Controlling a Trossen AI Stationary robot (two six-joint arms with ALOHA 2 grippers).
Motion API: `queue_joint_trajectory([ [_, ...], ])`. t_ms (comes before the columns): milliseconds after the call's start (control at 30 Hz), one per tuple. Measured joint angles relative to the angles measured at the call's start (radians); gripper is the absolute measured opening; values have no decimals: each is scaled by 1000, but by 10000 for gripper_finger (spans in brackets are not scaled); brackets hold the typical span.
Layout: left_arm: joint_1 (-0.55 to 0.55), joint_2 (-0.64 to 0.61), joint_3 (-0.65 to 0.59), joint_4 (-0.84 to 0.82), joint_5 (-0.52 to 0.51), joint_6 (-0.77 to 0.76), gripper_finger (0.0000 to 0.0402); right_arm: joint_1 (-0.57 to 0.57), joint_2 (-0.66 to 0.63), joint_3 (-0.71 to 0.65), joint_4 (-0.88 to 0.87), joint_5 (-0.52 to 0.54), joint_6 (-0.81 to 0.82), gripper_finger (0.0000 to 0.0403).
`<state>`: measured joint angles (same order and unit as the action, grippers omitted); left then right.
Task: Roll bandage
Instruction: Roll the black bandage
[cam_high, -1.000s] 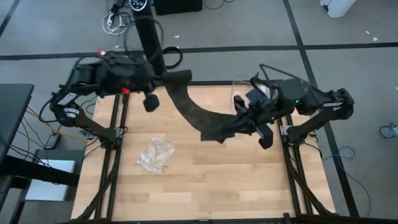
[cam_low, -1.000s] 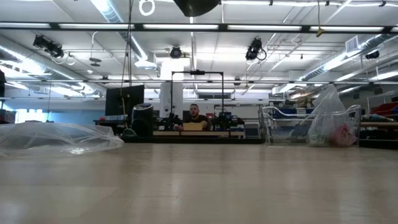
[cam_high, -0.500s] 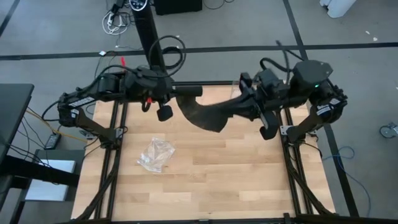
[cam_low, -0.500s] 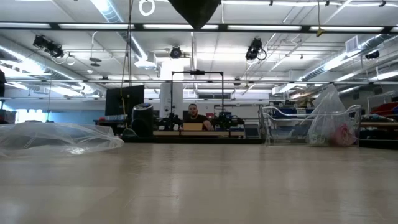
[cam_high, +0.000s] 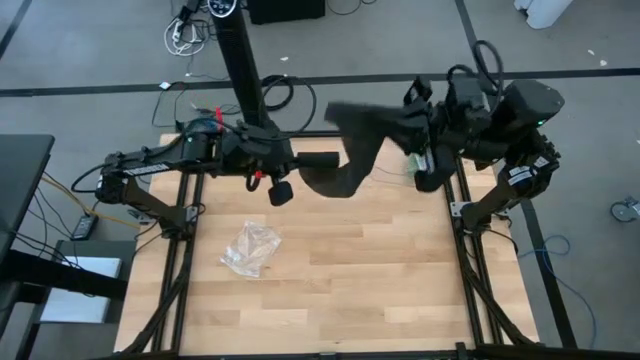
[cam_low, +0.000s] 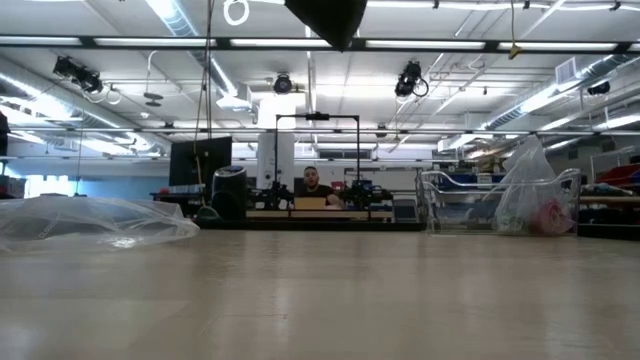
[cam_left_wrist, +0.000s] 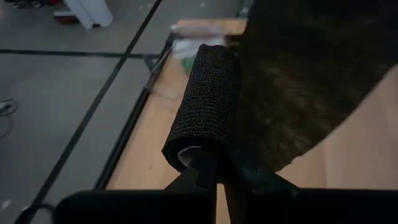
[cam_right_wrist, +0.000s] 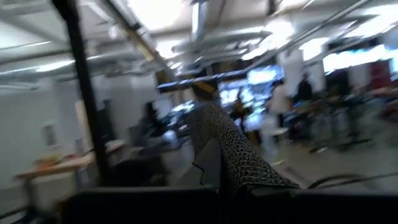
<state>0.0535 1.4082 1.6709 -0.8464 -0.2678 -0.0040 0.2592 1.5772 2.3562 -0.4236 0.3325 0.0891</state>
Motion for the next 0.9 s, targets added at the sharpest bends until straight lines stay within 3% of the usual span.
queue_joint_trajectory([
  [300, -32, 0, -111, 188, 85, -34, 13, -8, -1, 0, 258, 209, -191, 1],
  [700, -57, 0, -276, 452, 217, -132, 13, -105, 41, 0, 347, 207, -143, 1],
  [900, -77, 0, -313, 477, 240, -164, 13, -165, 62, 0, 379, 201, -71, 1],
])
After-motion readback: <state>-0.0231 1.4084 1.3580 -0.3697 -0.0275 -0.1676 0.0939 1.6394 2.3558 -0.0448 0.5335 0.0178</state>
